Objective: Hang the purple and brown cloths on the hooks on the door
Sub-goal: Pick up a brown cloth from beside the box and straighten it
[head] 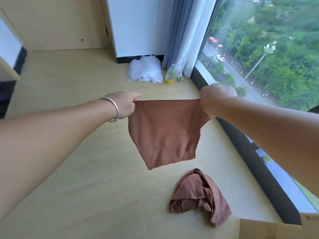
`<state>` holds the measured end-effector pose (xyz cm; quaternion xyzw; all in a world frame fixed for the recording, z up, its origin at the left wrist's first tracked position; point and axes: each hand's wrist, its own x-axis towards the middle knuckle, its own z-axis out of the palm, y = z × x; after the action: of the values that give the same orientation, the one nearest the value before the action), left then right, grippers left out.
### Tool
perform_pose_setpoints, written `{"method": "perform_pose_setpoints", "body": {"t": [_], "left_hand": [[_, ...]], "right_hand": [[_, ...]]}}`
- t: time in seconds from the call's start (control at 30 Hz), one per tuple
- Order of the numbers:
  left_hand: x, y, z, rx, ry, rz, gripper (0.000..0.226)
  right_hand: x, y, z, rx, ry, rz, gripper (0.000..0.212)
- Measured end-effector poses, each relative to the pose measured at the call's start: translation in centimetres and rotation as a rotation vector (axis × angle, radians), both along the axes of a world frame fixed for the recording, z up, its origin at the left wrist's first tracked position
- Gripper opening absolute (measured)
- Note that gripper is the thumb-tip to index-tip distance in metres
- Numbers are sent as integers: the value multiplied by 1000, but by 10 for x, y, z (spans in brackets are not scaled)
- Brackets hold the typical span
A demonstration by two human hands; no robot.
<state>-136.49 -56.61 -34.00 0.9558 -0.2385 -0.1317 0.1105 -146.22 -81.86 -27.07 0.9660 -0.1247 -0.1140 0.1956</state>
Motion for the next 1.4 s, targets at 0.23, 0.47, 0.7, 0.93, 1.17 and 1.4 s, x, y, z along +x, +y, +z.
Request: {"method": "perform_pose_setpoints", "body": {"t": [0.23, 0.47, 0.7, 0.93, 1.17, 1.4], "left_hand": [[-21, 101, -32, 159, -126, 187, 30], [-139, 167, -131, 348, -79, 200, 23], [-312, 203, -256, 528, 236, 184, 33], [-425, 218, -337, 511, 462, 174, 39], [-439, 227, -357, 534, 546, 128, 28], [-342, 237, -335, 538, 454, 153, 28]], "right_hand": [[6, 69, -54, 62, 7, 212, 16], [-51, 110, -169, 168, 132, 417, 26], [-171, 144, -309, 179, 364, 588, 24], [-284, 150, -387, 216, 617, 581, 32], [-293, 162, -397, 177, 696, 565, 25], [-205, 175, -368, 120, 543, 522, 25]]}}
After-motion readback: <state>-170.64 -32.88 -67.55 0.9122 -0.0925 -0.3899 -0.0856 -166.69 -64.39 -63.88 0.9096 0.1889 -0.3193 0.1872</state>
